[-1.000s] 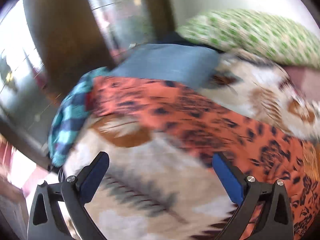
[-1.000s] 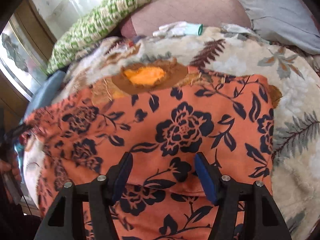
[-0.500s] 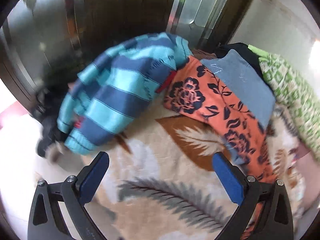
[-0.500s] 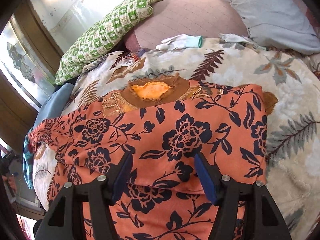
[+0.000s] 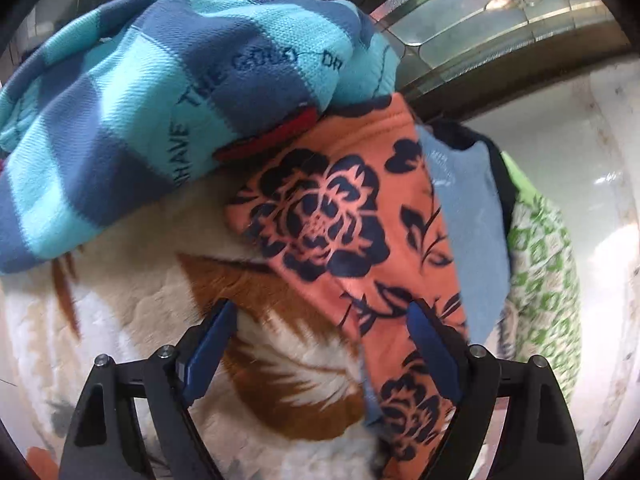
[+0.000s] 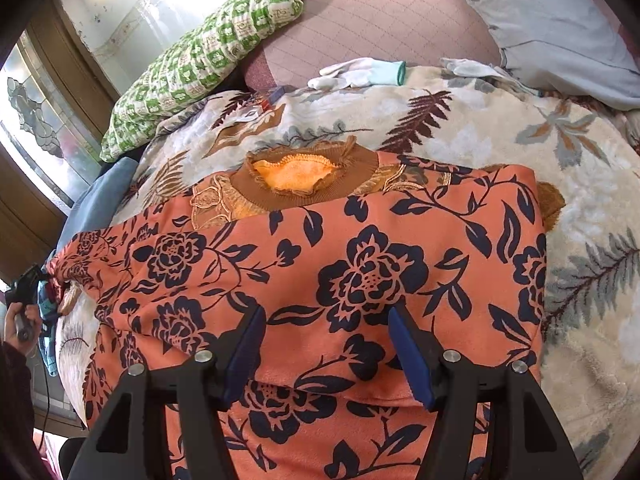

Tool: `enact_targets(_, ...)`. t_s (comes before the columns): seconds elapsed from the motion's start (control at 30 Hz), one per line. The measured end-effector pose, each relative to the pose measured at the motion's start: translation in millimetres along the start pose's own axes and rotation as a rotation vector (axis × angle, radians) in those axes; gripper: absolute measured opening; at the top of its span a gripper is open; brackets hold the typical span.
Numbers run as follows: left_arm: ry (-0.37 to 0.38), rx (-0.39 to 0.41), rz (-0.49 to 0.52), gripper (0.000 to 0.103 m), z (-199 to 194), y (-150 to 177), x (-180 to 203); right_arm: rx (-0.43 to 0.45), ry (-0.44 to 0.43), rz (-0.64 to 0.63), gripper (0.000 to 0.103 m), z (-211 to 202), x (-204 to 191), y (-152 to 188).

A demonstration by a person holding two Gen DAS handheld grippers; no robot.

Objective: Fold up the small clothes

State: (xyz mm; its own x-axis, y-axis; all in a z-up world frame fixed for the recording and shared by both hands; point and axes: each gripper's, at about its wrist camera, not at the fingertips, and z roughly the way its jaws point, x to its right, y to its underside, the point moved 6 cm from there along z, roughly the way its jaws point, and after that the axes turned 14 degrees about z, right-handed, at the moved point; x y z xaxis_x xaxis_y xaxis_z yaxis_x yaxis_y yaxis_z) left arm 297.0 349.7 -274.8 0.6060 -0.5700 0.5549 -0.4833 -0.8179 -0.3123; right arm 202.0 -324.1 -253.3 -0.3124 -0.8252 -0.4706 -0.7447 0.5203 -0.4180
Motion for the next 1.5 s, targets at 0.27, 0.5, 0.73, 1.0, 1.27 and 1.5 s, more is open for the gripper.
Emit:
enact_targets(0.27,0.103,0.025,-0.041,0.031,11.4,-19.2,15.8,-0.004,0.027,-0.036,0.068,9.0,-4.9,3.6)
enact_targets(0.5,0.084,0.15,0.127,0.011,-37.1,-23.9,61.5,0.019,0.03,-0.012,0.068,4.3,0.3,-0.9)
enact_targets(0.73,0.202,0.206,0.459,0.01,-115.6,29.3,167.2,0.074,0.003,0.054,0.068,-17.2,13.4,-15.3)
enact_targets(1.0,0.362,0.126,0.901,0.01,-160.2,206.1,319.0,0.152,-0.015,0.193,0.068,-51.7,56.2,-37.8)
enact_targets(1.27,0.321,-0.181,1.491,0.036,-118.8,462.9,351.4,0.206,-0.075,0.408,0.068,-85.2,127.2,-55.2)
enact_targets(1.5,0.355,-0.011,1.789,0.069,-155.0,484.1,315.4,0.193,-0.104,0.464,0.068,-84.4,146.8,-66.0)
